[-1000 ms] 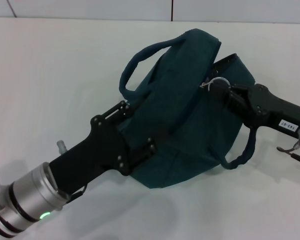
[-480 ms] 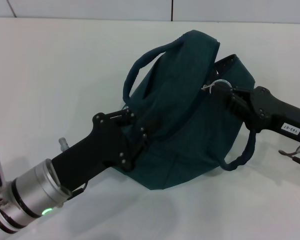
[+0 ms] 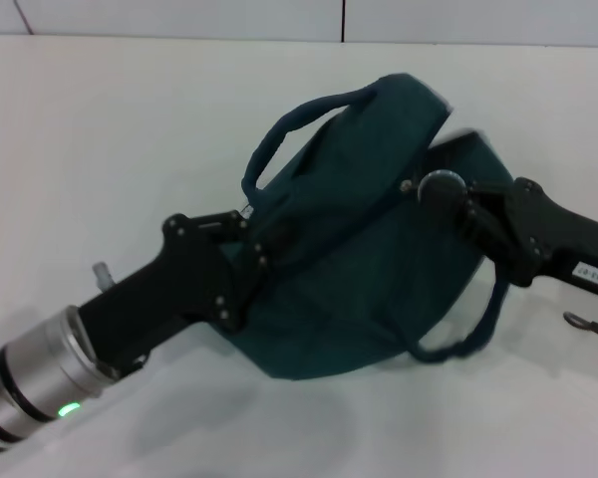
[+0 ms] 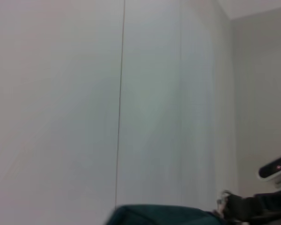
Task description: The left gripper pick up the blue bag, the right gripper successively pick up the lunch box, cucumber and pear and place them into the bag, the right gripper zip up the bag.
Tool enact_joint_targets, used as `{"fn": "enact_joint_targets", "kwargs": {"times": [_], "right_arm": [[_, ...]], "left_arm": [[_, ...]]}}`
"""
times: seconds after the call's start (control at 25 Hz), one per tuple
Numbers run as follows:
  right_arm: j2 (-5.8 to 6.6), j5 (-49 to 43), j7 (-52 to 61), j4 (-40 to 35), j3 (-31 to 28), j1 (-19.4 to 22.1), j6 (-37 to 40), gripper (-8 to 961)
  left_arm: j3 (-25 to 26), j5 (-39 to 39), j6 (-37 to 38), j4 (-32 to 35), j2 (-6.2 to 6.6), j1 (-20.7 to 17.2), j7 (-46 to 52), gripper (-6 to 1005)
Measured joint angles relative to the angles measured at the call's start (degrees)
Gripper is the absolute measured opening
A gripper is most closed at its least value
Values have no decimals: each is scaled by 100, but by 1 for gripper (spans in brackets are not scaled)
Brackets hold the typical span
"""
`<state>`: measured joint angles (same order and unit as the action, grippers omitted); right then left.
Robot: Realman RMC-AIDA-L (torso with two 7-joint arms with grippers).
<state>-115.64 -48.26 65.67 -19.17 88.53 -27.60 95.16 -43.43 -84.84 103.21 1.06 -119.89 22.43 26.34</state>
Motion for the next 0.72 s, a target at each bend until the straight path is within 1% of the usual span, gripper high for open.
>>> {"fn": "enact_joint_targets", "kwargs": {"times": [0.16, 0.28, 0.4, 0.64, 0.72], "right_arm": [[3, -122, -72, -10, 15, -12, 186, 9], [-3, -164, -73, -31, 22, -36, 198, 9], [-7, -160, -74, 7, -9, -43, 106, 9], [-2, -132, -77, 125, -563, 172, 8, 10], [2, -130, -78, 139, -657, 212, 21, 10]], "left_arm": [[43, 49, 82, 450, 7, -40, 536, 76], [37, 96, 85, 764, 16, 35, 984, 68], [13, 59, 51, 834, 23, 125, 1066, 69], [8, 45, -32, 836, 50, 139, 1009, 66], [8, 39, -35, 872, 57, 133, 1006, 65]]}}
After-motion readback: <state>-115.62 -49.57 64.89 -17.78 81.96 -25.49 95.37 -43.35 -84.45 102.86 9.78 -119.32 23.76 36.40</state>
